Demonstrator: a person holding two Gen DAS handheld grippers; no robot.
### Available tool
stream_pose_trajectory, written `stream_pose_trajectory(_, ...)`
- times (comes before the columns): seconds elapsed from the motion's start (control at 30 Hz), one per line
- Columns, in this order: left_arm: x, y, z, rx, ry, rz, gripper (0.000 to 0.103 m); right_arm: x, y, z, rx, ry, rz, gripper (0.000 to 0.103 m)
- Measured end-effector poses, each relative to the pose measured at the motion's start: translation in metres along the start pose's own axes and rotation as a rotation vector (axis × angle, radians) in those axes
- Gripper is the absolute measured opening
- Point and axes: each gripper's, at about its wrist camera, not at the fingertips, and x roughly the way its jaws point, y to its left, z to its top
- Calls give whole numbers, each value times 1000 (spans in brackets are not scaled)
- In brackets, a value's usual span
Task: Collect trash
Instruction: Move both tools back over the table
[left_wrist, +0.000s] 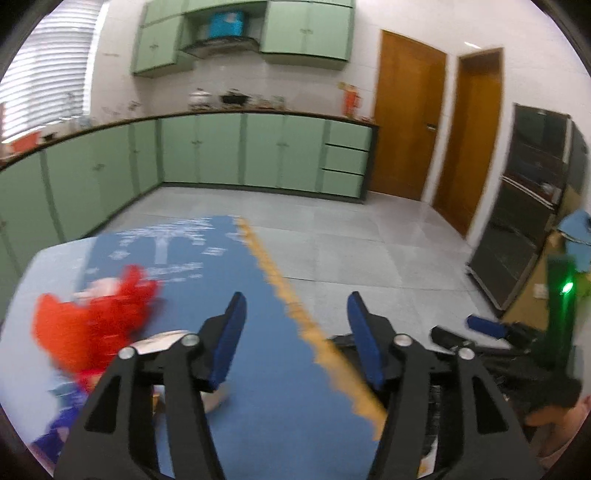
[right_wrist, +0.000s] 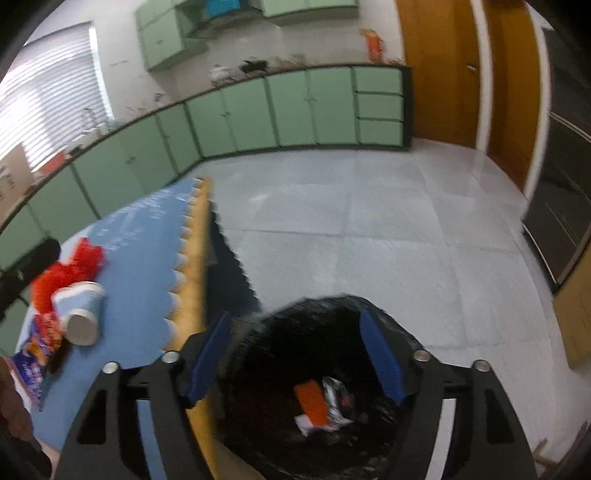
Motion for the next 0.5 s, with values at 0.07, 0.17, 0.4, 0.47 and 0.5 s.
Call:
stream_pose_trajectory(0.07, -12, 18, -3, -5, -11, 61, 64, -2, 24, 5, -32, -18, 49, 80)
stream_pose_trajectory(0.17, -34, 51, -14, -20, -14, 171, 67, 0, 57, 8, -82, -25, 123, 81)
stream_pose_trajectory(0.4, -81, 123, -50, -117, 30, 356, 71, 10, 122, 3, -179, -10, 239, 81)
stream_pose_trajectory(0.47, -88, 135, -60, -146, 41, 373, 73, 12, 140, -2, -208, -18, 255, 81)
stream_pose_trajectory(0.5, -91, 138, -64, -156, 44, 374, 73, 13, 145, -5, -222, -22, 260, 81)
